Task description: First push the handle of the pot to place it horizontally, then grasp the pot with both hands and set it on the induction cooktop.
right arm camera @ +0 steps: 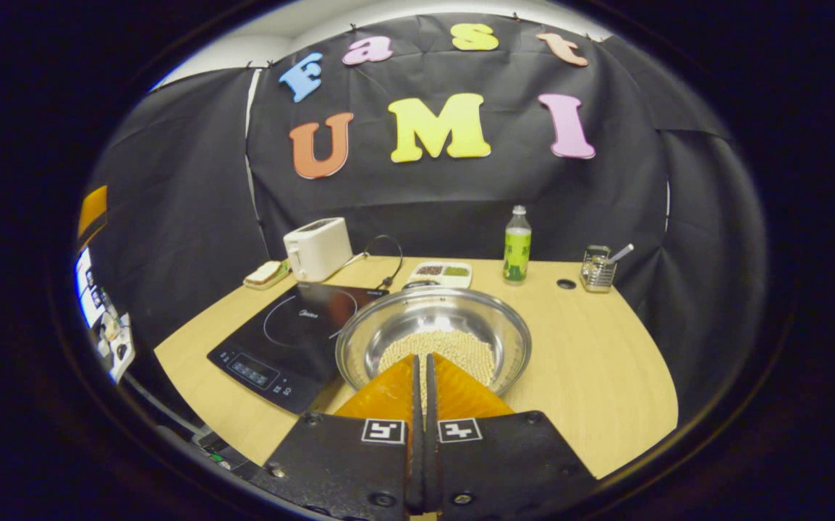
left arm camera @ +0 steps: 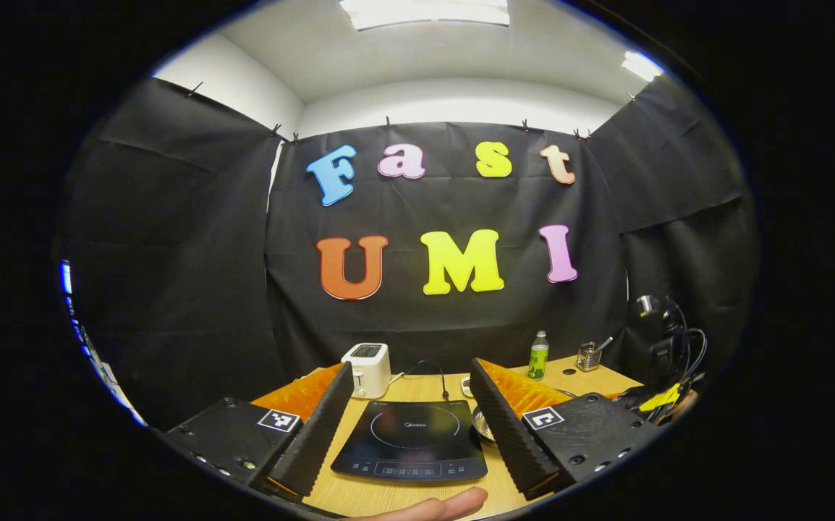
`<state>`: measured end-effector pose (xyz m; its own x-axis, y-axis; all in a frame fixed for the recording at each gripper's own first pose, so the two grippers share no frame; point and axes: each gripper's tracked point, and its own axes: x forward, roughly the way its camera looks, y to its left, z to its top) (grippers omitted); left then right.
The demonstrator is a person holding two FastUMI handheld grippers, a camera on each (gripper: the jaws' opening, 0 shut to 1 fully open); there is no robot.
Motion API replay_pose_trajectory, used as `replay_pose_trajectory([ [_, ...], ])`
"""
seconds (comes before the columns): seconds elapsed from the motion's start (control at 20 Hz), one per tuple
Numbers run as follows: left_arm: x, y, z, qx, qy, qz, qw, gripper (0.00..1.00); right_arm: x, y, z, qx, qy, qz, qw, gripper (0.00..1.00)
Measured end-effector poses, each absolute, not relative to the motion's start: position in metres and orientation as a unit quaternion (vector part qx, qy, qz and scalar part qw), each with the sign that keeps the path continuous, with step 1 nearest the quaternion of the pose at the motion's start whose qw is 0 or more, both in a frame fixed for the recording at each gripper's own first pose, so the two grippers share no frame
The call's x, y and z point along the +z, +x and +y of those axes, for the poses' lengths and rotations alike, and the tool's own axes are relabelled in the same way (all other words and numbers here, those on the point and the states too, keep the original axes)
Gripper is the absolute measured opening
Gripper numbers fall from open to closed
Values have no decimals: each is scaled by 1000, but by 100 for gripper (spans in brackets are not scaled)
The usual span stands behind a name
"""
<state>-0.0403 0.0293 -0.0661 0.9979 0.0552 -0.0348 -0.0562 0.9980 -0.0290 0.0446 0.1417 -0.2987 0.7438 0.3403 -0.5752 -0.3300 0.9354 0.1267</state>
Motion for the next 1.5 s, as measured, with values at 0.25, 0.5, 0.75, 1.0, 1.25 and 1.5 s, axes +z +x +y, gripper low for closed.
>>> replay_pose_trajectory([
  [0.25,-68,-55,43,70,-20,20,997,96,-342,23,161,211,23,365,907,4],
  [0.5,-65,-63,31,48,-22,11,999,96,-365,11,170,212,39,395,893,1],
  [0.75,-56,-74,24,50,1,0,999,96,-393,15,163,201,36,422,883,0],
  [1.0,-51,-79,16,31,-10,-11,999,96,-396,18,149,191,29,424,885,0],
  [1.25,-57,-71,20,31,-18,3,999,96,-396,27,126,171,4,418,892,4],
  [1.5,-68,-65,22,31,-21,22,999,96,-399,39,102,148,-15,416,897,4],
])
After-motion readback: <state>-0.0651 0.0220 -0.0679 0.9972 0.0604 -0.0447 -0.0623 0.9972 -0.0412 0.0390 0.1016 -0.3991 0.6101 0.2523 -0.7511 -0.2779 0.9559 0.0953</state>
